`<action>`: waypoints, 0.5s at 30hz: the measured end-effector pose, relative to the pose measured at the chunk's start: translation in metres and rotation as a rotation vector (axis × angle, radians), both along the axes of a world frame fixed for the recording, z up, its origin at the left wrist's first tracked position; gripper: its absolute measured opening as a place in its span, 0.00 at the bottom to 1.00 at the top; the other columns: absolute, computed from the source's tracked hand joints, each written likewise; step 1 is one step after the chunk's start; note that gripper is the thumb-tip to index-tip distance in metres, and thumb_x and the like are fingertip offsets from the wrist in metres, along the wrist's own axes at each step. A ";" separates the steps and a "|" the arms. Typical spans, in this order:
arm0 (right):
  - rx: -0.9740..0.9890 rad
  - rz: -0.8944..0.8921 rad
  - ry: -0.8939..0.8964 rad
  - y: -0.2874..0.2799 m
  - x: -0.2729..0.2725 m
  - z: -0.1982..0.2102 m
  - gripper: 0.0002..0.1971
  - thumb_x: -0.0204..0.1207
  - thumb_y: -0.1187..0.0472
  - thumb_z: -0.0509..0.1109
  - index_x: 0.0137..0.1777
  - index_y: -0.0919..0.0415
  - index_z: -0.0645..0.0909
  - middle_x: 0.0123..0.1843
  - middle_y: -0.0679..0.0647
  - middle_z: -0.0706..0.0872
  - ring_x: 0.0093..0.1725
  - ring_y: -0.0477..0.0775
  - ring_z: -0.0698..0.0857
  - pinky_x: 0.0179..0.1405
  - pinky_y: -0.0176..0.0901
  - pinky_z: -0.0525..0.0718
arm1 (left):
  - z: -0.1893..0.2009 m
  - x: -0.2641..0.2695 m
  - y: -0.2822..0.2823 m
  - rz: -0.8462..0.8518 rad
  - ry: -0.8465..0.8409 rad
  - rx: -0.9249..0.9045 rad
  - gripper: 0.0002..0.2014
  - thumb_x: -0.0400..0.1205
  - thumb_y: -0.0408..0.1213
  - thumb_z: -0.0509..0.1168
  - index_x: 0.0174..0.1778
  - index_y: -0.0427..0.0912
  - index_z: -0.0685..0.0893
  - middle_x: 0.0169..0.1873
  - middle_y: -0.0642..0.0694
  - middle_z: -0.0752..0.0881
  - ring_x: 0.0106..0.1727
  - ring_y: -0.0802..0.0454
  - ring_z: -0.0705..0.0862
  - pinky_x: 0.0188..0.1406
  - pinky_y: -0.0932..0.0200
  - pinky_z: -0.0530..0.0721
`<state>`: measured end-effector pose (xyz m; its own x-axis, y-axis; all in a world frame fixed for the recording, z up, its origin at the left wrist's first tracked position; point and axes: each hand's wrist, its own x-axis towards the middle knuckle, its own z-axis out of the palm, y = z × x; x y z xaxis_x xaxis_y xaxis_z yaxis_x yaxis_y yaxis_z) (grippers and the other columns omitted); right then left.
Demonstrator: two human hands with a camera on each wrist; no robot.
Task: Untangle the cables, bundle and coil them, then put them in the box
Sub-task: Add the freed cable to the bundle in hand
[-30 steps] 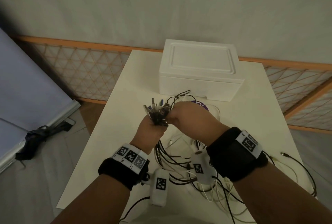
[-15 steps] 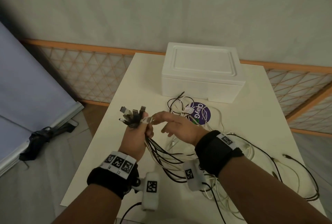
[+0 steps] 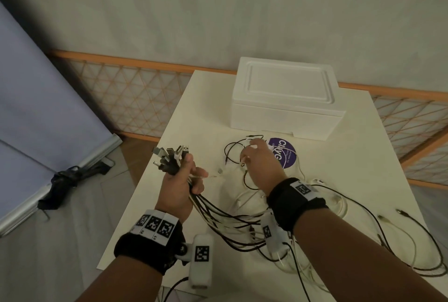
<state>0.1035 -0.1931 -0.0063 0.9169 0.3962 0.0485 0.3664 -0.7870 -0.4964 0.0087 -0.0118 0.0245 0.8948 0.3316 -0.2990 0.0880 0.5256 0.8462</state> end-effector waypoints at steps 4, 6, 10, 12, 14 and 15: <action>0.049 -0.088 -0.206 -0.021 0.023 0.037 0.11 0.79 0.66 0.58 0.52 0.57 0.81 0.56 0.53 0.74 0.49 0.54 0.77 0.49 0.45 0.77 | -0.008 0.001 0.010 0.038 0.035 0.026 0.17 0.85 0.39 0.62 0.29 0.43 0.71 0.13 0.50 0.66 0.14 0.57 0.60 0.15 0.66 0.61; 0.030 -0.130 -0.323 -0.039 0.040 0.053 0.11 0.77 0.62 0.56 0.50 0.57 0.80 0.53 0.56 0.78 0.49 0.57 0.79 0.50 0.49 0.79 | -0.014 0.003 0.024 0.085 0.051 -0.038 0.20 0.85 0.39 0.62 0.26 0.45 0.69 0.13 0.51 0.63 0.13 0.57 0.59 0.15 0.67 0.60; -0.064 -0.157 -0.213 -0.048 0.043 0.059 0.06 0.79 0.67 0.60 0.49 0.58 0.77 0.48 0.57 0.79 0.44 0.61 0.81 0.45 0.55 0.80 | -0.028 0.013 0.049 0.146 0.112 -0.078 0.25 0.84 0.44 0.63 0.21 0.46 0.64 0.12 0.52 0.64 0.12 0.57 0.59 0.15 0.68 0.61; 0.010 -0.165 -0.125 -0.040 0.038 0.060 0.05 0.81 0.64 0.60 0.50 0.61 0.78 0.48 0.58 0.80 0.45 0.60 0.80 0.46 0.52 0.78 | -0.032 0.017 0.054 0.126 0.159 -0.078 0.27 0.84 0.46 0.63 0.18 0.47 0.65 0.12 0.52 0.64 0.12 0.57 0.60 0.15 0.68 0.62; 0.135 -0.193 -0.064 -0.033 0.035 0.065 0.06 0.82 0.60 0.62 0.50 0.61 0.78 0.47 0.56 0.83 0.47 0.57 0.81 0.48 0.47 0.78 | -0.030 0.018 0.049 0.071 0.182 -0.063 0.25 0.84 0.44 0.64 0.20 0.46 0.65 0.12 0.52 0.65 0.12 0.57 0.61 0.14 0.67 0.62; 0.158 -0.184 -0.036 -0.028 0.032 0.069 0.07 0.82 0.57 0.63 0.50 0.61 0.78 0.46 0.56 0.84 0.46 0.57 0.82 0.48 0.47 0.78 | -0.027 0.018 0.044 0.042 0.182 -0.034 0.24 0.84 0.43 0.64 0.23 0.45 0.65 0.13 0.52 0.65 0.12 0.57 0.60 0.14 0.67 0.61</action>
